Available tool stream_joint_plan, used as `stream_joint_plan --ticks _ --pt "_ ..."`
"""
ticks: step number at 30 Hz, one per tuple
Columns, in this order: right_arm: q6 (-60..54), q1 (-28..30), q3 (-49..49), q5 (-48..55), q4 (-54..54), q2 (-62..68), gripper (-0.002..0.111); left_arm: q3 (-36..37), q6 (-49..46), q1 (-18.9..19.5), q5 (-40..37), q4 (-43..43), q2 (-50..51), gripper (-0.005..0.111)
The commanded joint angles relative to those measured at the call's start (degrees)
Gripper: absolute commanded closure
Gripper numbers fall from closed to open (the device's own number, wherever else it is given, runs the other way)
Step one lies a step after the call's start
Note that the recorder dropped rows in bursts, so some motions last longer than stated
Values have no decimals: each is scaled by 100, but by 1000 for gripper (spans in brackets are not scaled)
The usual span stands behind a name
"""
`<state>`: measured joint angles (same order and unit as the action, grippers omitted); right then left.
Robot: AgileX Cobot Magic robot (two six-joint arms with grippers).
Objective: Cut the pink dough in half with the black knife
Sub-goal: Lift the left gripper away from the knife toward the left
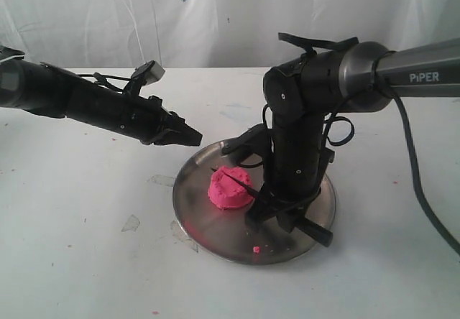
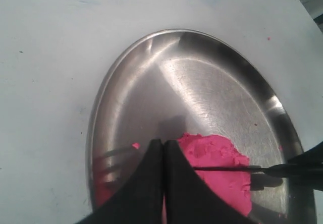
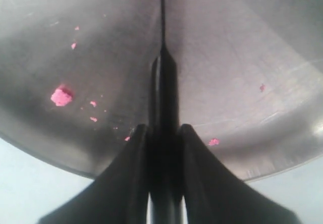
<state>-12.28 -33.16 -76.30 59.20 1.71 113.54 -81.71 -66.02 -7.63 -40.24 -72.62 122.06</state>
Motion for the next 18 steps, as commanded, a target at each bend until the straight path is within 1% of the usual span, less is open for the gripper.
stream_joint_plan --ticks 1,18 --pt "-99 4 -46 24 43 184 108 -32 32 -47 -149 30 -50 107" --pt "-125 4 -261 -104 19 258 108 -32 32 -47 -139 18 -50 107"
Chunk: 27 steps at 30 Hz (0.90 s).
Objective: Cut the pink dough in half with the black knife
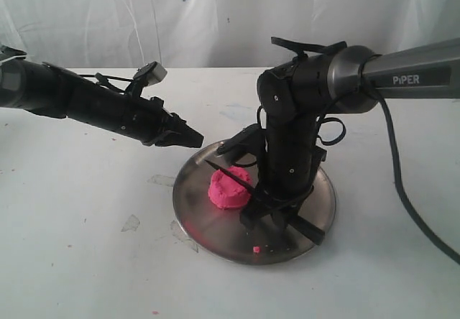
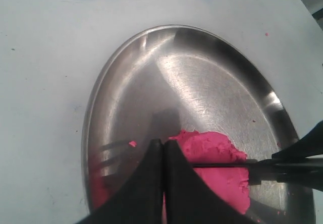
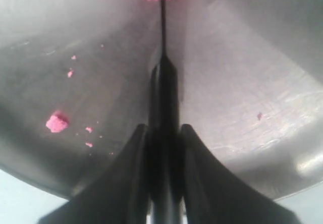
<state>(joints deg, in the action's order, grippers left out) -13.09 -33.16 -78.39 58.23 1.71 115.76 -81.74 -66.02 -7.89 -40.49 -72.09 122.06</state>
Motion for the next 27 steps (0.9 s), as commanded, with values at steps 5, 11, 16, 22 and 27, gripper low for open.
stream_joint_plan --ticks 5,11,16,22,27 --pt "-73 4 -221 15 -14 197 108 -29 32 -22 -115 -58 -50 107" --pt "-75 4 -375 72 -23 313 108 -29 32 -22 -115 -58 -50 107" --pt "-106 4 -385 131 -23 323 108 -29 32 -39 -125 -86 69 107" --pt "-106 4 -385 143 -23 323 108 -29 -34 -179 -113 -109 191 107" --pt "-118 4 -385 144 -23 323 108 -29 -60 -309 19 -85 200 107"
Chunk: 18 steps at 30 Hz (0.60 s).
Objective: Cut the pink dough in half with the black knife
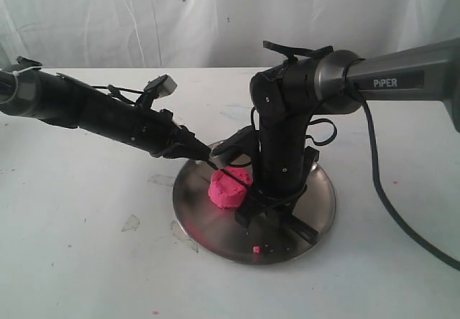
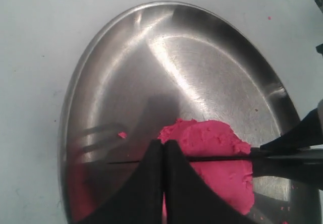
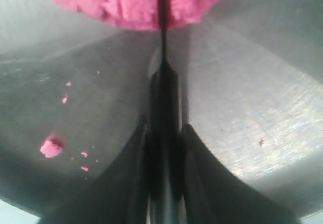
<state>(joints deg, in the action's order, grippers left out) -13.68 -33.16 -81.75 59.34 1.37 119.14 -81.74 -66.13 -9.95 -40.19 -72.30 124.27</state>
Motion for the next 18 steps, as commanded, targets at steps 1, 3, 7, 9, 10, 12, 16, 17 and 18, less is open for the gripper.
stream_joint_plan --ticks 1,3,7,9,10,12,16,17,18 --pt "-57 4 -49 47 -4 -15 108 -29 -68 -132 4 -64 -5 107" --pt "-57 4 -49 77 -15 -15 108 -29 -98 -192 52 -64 32 107" --pt "-60 4 -49 93 -41 -15 108 -29 -157 -269 118 -38 174 107" --pt "-60 4 -49 93 -41 -15 108 -29 -157 -282 115 -40 242 107" --pt "-60 4 -49 93 -41 -15 108 -29 -157 -282 115 -51 300 107" --pt "-60 4 -49 93 -41 -15 108 -29 -157 -282 115 -51 366 107" --pt "-60 4 -49 93 -41 -37 108 -29 -157 -282 115 -61 433 107" --pt "-60 4 -49 104 -41 -36 108 -29 -157 -282 115 -61 433 107" --pt "-60 4 -49 115 -41 -36 108 -29 -157 -282 115 -61 433 107"
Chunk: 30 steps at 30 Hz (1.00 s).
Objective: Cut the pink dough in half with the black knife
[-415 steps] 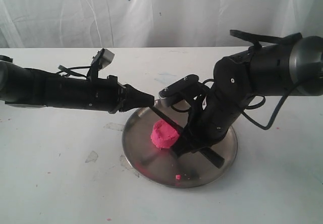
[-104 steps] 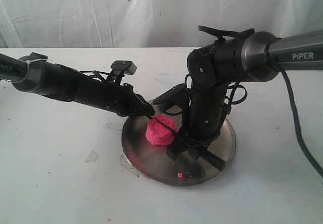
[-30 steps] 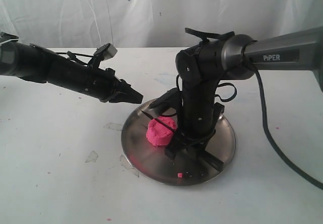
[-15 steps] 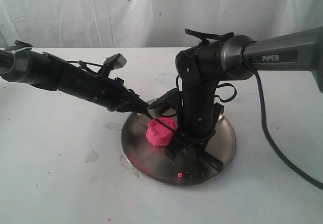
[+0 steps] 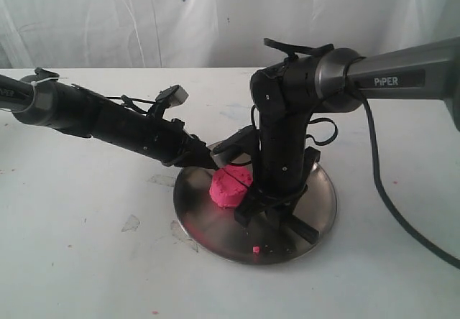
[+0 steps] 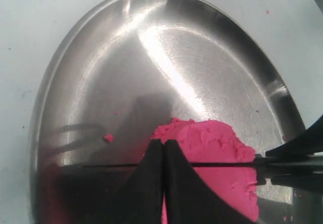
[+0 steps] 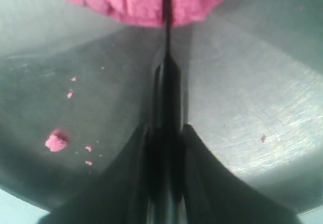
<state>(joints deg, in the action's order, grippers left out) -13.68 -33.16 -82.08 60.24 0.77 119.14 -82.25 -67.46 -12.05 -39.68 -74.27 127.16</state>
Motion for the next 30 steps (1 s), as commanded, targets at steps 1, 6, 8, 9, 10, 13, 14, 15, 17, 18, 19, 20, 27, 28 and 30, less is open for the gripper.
stream_joint_plan --ticks 1,6,8,9,10,13,14,15,17,18,19,20,27,28,30 --pt "-60 4 -16 26 18 -36 108 22 -24 -71 64 136 144 107" --pt "-60 4 -16 47 10 -72 108 22 -24 -71 69 158 144 107" --pt "-60 4 -16 47 10 -140 108 22 -24 -71 69 158 144 107" --pt "-60 4 -16 47 10 -179 108 22 -24 -71 69 158 144 107" --pt "-60 4 -16 47 10 -218 108 22 -24 -71 69 158 144 107" --pt "-60 4 -16 60 10 -292 108 22 -24 -71 69 158 144 107" --pt "-60 4 -16 60 -1 -290 108 22 -24 -71 69 158 144 107" --pt "-60 4 -16 74 -12 -290 108 22 -24 -71 69 158 144 107" --pt "-60 4 -16 71 -41 -277 108 22 -24 -71 69 158 144 107" --pt "-60 4 -5 71 -77 -249 108 22 -24 -71 69 158 144 107" --pt "-60 4 -5 71 -112 -239 108 22 -24 -71 69 158 144 107" --pt "-60 4 -5 71 -112 -214 108 22 -24 -71 69 158 144 107" --pt "-60 4 156 136 -112 -113 108 15 -24 -61 79 173 144 107" --pt "-60 4 157 150 -112 -91 108 15 -24 -61 79 173 144 107" --pt "-60 4 157 269 -112 -71 108 15 -24 -61 79 171 144 107"
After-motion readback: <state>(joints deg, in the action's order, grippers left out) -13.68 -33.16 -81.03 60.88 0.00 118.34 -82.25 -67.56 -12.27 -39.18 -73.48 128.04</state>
